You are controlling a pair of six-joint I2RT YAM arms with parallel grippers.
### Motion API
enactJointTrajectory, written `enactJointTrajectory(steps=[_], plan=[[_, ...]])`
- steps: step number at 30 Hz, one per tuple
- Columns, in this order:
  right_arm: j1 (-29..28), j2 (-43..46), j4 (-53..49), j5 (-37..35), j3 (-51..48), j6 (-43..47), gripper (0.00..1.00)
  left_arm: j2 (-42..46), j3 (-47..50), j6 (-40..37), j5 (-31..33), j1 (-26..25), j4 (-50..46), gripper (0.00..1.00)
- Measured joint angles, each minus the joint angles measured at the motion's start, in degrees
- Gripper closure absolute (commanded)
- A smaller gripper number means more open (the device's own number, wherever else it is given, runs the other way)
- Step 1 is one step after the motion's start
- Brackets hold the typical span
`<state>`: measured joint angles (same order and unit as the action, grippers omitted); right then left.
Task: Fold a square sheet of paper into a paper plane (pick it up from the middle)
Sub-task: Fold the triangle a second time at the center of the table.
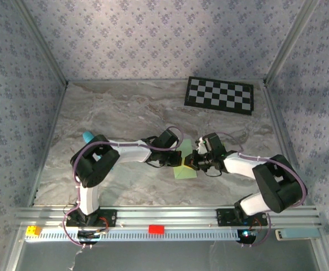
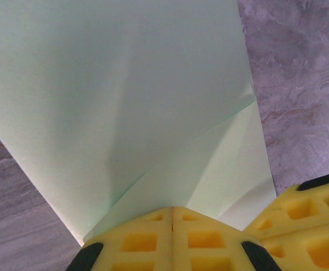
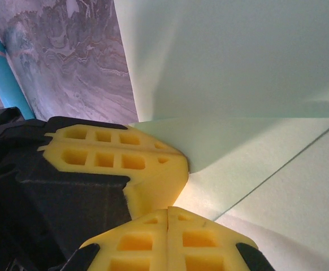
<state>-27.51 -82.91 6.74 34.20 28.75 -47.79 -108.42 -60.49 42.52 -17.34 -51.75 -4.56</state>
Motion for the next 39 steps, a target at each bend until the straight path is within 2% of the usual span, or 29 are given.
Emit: enactJointTrajectory(steps=[22, 39], plan=[[0.3, -7.4, 6.1, 3.5, -0.8, -0.9, 1.00, 0.0, 0.0, 0.0, -0.2, 0.3, -0.2, 1.00], [-0.6, -4.3, 7.8, 2.7, -2.6, -1.4, 1.00, 0.0, 0.0, 0.0, -0.2, 0.3, -0.2, 1.00]])
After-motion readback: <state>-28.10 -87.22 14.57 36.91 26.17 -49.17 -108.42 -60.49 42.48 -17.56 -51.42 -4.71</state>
